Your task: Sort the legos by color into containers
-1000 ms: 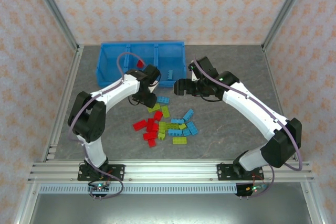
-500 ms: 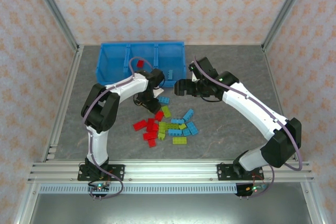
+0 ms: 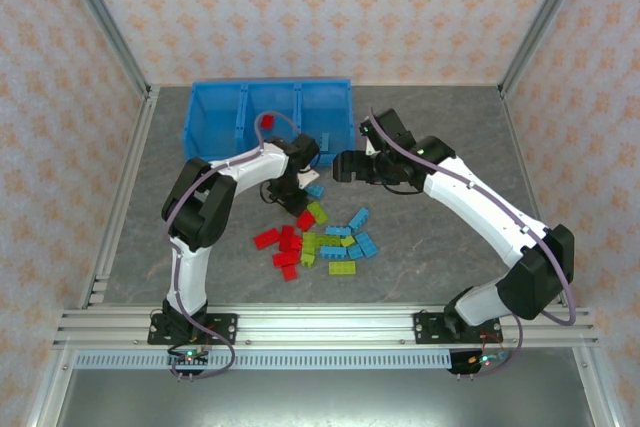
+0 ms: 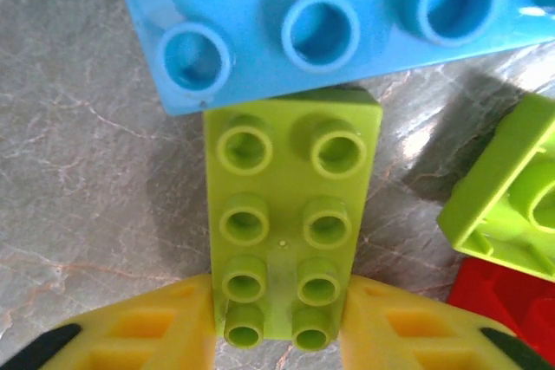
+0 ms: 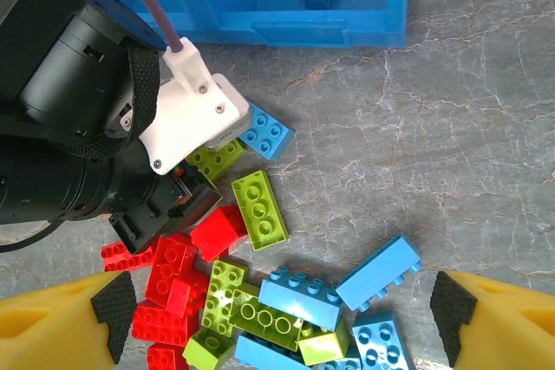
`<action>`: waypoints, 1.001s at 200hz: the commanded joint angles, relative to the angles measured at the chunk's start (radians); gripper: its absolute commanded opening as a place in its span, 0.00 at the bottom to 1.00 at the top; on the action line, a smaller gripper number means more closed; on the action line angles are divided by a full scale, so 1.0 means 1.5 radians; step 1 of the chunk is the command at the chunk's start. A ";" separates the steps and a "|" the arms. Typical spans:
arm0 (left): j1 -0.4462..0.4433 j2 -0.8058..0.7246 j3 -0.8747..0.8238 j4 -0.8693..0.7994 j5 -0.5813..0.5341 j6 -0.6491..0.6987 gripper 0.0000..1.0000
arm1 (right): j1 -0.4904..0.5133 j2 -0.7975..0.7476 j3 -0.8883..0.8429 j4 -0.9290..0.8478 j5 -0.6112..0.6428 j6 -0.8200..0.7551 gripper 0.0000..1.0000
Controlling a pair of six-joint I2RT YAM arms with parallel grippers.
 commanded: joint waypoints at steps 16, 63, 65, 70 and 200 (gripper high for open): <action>-0.004 -0.027 -0.052 0.043 0.026 -0.002 0.29 | 0.003 -0.009 0.010 -0.003 0.008 0.009 0.90; -0.004 -0.116 -0.077 0.042 0.065 -0.006 0.25 | 0.003 -0.002 0.014 0.006 0.001 0.011 0.90; -0.005 -0.121 -0.077 0.041 0.067 -0.006 0.25 | 0.003 -0.001 0.015 0.004 0.001 0.011 0.90; -0.004 -0.137 -0.078 0.041 0.070 -0.005 0.25 | 0.004 -0.001 0.015 0.004 0.001 0.011 0.90; 0.228 -0.093 0.249 0.075 -0.125 -0.193 0.17 | 0.003 -0.023 -0.008 0.014 0.017 0.014 0.90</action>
